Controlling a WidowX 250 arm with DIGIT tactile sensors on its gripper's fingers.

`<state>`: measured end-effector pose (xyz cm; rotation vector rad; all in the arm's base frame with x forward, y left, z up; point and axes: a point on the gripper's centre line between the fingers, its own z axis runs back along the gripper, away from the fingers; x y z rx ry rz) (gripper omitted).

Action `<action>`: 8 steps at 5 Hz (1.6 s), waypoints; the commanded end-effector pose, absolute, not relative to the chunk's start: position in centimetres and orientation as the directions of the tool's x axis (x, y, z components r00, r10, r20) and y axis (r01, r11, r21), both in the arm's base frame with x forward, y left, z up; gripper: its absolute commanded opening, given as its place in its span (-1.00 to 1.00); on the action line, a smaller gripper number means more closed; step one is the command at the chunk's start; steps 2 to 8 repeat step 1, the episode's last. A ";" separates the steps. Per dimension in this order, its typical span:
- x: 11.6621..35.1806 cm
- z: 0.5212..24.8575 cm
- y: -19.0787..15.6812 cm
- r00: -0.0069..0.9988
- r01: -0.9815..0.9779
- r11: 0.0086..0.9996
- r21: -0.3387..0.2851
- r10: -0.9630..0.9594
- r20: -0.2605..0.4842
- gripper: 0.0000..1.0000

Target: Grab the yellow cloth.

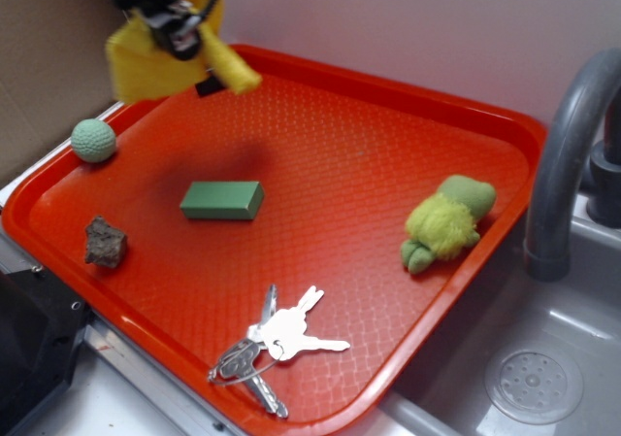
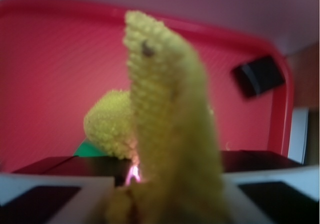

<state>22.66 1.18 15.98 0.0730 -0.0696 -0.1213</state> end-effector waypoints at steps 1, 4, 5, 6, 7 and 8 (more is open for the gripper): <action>22.3 17.9 -1.1 0.995 0.096 0.989 0.110 -0.100 0.030 -1.00; 22.3 17.9 -1.1 0.995 0.096 0.989 0.110 -0.100 0.030 -1.00; 22.3 17.9 -1.1 0.995 0.096 0.989 0.110 -0.100 0.030 -1.00; 22.3 17.9 -1.1 0.995 0.096 0.989 0.110 -0.100 0.030 -1.00; 22.3 17.9 -1.1 0.995 0.096 0.989 0.110 -0.100 0.030 -1.00; 22.3 17.9 -1.1 0.995 0.096 0.989 0.110 -0.100 0.030 -1.00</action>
